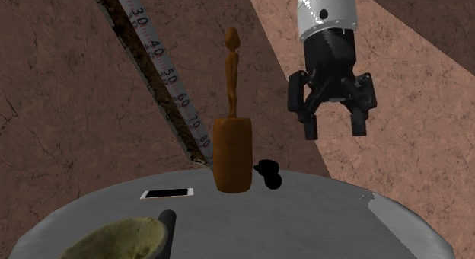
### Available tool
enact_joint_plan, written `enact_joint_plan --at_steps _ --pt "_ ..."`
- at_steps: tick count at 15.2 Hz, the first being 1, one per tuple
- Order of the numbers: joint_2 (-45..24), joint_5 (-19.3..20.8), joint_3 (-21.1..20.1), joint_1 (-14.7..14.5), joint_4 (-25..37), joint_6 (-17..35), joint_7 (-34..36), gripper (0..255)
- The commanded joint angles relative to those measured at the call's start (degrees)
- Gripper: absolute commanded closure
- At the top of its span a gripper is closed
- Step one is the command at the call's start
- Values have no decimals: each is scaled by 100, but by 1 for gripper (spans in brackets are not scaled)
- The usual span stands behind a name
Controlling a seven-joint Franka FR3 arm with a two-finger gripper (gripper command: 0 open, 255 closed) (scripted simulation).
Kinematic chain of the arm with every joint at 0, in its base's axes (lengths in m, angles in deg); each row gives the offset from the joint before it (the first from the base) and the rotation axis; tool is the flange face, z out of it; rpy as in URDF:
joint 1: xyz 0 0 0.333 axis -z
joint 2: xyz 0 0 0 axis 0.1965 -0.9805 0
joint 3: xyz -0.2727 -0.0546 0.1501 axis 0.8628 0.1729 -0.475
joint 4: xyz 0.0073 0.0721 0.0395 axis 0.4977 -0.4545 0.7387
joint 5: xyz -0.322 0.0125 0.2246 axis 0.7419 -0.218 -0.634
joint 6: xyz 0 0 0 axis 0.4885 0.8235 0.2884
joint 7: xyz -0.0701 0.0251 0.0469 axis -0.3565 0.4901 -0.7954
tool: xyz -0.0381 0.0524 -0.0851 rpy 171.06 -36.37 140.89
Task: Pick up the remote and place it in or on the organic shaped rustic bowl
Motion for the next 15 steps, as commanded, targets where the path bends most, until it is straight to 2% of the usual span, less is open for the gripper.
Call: enact_joint_plan --at_steps 1,8,12,15 --pt "-317 0 -222 -11 100 255 307 0" --pt "-1716 407 -953 -24 855 915 1508 0" --pt "-2653 919 -1254 -111 1466 1142 2280 0" --pt "-3400 1391 -1368 -280 2019 1210 2859 0"
